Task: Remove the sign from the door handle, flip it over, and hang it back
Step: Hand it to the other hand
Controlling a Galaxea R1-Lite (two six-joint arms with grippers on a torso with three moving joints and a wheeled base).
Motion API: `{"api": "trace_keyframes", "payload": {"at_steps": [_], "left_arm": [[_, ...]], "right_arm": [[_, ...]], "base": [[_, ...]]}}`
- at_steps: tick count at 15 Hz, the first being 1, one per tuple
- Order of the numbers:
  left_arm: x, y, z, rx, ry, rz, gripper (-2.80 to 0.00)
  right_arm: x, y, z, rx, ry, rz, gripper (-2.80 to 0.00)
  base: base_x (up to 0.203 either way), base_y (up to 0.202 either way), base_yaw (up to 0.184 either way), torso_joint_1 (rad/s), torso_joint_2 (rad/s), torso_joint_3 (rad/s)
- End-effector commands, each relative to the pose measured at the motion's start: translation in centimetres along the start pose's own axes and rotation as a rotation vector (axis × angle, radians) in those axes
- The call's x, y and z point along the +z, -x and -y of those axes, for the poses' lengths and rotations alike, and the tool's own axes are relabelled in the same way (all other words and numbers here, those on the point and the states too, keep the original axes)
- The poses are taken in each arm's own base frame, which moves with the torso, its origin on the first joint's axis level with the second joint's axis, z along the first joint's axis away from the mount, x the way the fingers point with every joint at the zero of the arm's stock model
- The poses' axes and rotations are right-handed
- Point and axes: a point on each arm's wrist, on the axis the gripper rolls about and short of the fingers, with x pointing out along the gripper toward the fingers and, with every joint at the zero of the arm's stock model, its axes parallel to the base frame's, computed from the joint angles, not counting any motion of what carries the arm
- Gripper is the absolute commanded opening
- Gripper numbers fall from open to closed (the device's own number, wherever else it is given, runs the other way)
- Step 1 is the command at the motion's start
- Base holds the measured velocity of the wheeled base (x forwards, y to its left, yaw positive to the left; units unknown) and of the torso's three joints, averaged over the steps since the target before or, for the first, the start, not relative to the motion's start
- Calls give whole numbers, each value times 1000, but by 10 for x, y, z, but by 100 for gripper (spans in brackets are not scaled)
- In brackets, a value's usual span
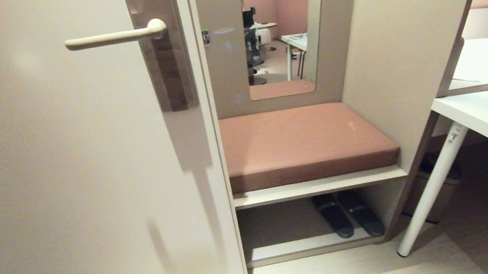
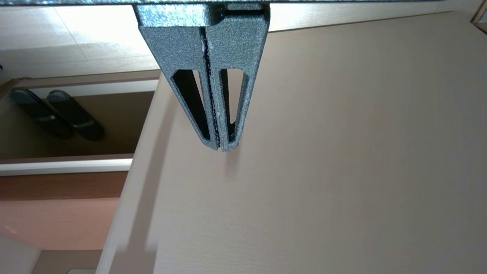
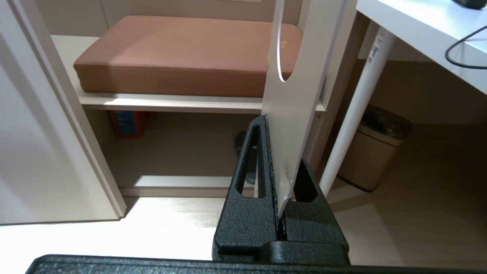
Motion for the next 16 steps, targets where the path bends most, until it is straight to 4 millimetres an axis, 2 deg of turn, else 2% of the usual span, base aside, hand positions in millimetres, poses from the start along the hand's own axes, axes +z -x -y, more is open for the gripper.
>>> {"api": "trace_keyframes", "payload": {"at_steps": [1, 16], "left_arm": [[0, 0, 0, 1, 0, -1, -280], [0, 0, 0, 1, 1, -1, -280]], "right_arm": [[0, 0, 0, 1, 0, 0, -280], [0, 0, 0, 1, 0, 0, -280]], "base": [[0, 0, 0, 0, 0, 0], [0, 0, 0, 0, 0, 0]]}}
